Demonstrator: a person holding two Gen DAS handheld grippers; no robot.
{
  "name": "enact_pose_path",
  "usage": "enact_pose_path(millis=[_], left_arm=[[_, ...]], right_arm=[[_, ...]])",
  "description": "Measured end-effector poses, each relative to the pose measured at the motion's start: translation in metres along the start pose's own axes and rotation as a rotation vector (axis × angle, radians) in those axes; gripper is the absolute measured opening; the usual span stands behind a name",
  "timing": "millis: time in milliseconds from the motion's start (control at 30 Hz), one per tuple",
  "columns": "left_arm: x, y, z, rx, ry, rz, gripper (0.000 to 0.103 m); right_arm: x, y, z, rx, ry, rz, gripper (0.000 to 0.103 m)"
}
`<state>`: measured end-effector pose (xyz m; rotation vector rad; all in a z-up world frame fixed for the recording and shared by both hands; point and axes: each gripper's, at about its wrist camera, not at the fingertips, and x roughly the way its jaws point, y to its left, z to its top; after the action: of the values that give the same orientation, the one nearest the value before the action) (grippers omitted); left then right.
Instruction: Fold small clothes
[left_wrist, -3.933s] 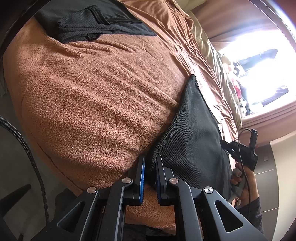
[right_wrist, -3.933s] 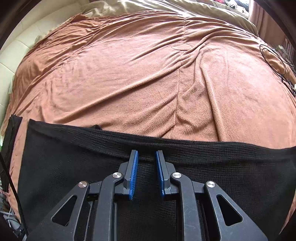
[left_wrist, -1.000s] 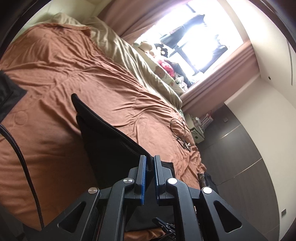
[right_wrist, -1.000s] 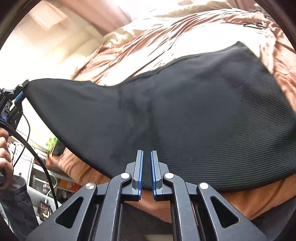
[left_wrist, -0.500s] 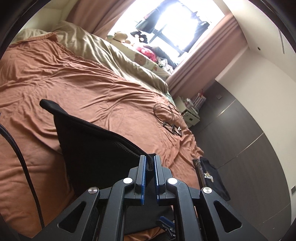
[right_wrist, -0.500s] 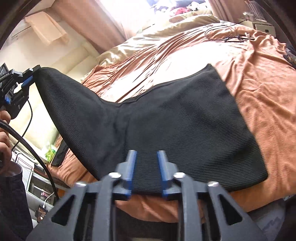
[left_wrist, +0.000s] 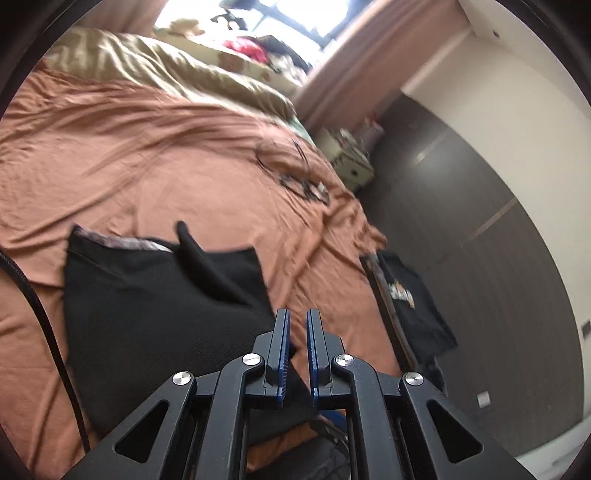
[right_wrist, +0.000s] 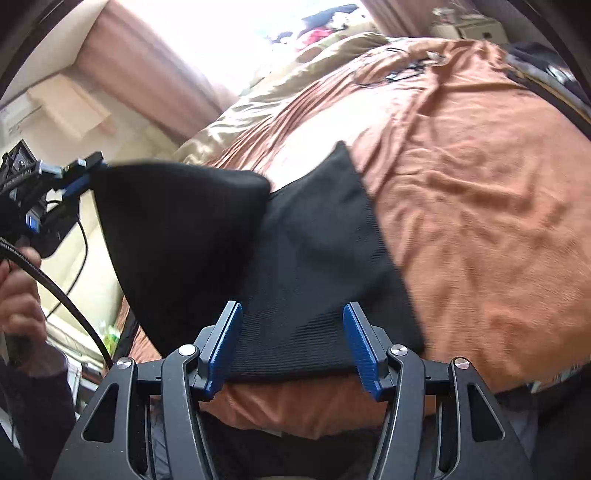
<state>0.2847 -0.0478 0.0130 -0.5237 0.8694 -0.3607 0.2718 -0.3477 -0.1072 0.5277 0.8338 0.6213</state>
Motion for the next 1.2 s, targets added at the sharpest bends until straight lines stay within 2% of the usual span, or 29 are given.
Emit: enact_pose_path(millis=[100,167,333,533,700,900,1067,1200], left_arm=[[0.018,-0.009,-0.008,0.02,0.049,0.017,0.016],[0.02,-0.008,-0.011,0.02,0.053,0.033,0.024],[0.015,0.006,-0.014,-0.008,0.04,0.072,0.025],[0.006,0.035,-0.019,-0.05,0.018,0.121,0.025],[-0.006,0.076,-0.032,-0.112,0.002,0.141,0.025],[-0.017,0.132,-0.053,-0.187,0.0,0.18,0.025],[-0.022,0.174,-0.072,-0.23,0.017,0.195,0.025],[-0.025,0.203,-0.089,-0.274,0.03,0.197,0.025]], right_arm=[[-0.007,-0.011,0.001,0.021,-0.002,-0.008,0.055],[-0.011,-0.015,0.002,0.028,-0.001,0.0,0.055],[-0.009,-0.019,0.004,0.035,0.014,0.016,0.055],[0.017,-0.015,0.015,0.025,0.075,0.052,0.055],[0.043,-0.008,0.023,0.029,0.139,0.047,0.055],[0.079,0.003,0.038,0.023,0.208,0.0,0.055],[0.105,0.012,0.057,0.001,0.246,-0.051,0.055],[0.124,0.018,0.071,0.014,0.29,-0.058,0.055]])
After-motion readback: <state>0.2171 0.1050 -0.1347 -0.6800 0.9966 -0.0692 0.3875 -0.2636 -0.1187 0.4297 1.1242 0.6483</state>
